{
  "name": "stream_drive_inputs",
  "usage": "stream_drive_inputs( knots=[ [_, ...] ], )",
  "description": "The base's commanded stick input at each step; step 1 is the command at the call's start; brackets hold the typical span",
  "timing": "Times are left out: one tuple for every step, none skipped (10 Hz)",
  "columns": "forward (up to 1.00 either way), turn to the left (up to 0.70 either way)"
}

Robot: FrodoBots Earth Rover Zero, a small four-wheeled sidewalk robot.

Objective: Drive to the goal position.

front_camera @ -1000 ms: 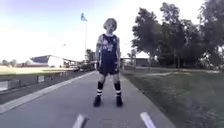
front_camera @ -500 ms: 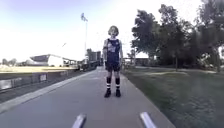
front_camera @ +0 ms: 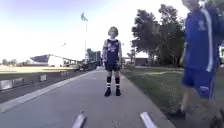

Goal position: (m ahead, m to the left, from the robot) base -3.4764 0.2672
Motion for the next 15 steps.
stream_drive_inputs(
  knots=[
    [0.57, 0.00],
    [0.44, 0.00],
    [0.43, 0.00],
    [0.41, 0.00],
    [0.39, 0.00],
    [0.39, 0.25],
    [0.39, 0.53],
    [0.39, 0.31],
    [0.40, 0.10],
    [0.40, 0.00],
    [0.39, 0.69],
    [0.38, 0.71],
    [0.38, 0.39],
    [0.38, 0.08],
    [0.16, 0.00]
  ],
)
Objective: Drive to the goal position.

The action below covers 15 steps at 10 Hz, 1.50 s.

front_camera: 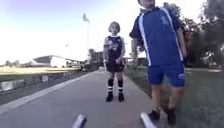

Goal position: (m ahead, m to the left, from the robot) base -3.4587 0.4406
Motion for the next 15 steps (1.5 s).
stream_drive_inputs(
  knots=[
    [0.00, 0.00],
    [0.00, 0.00],
    [0.00, 0.00],
    [0.00, 0.00],
    [0.00, 0.00],
    [0.00, 0.00],
    [0.00, 0.00],
    [0.00, 0.00],
    [0.00, 0.00],
    [0.25, 0.00],
    [0.29, 0.39],
    [0.29, 0.56],
    [0.29, 0.57],
    [0.29, 0.56],
    [0.26, 0.51]
  ],
)
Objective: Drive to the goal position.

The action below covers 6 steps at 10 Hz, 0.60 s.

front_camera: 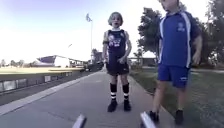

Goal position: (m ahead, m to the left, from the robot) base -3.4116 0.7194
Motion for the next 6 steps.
stream_drive_inputs(
  knots=[
    [0.22, 0.44],
    [0.10, 0.72],
    [0.00, 0.99],
    [0.00, 0.99],
    [0.01, 0.89],
    [0.11, 0.28]
  ],
)
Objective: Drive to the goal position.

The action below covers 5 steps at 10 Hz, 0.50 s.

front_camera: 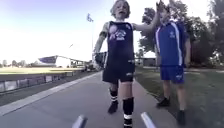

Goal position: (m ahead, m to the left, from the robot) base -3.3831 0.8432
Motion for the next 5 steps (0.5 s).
stream_drive_inputs(
  knots=[
    [0.03, 0.82],
    [0.00, 0.38],
    [0.00, 0.00],
    [-0.09, 0.00],
    [-0.29, 0.00]
  ],
)
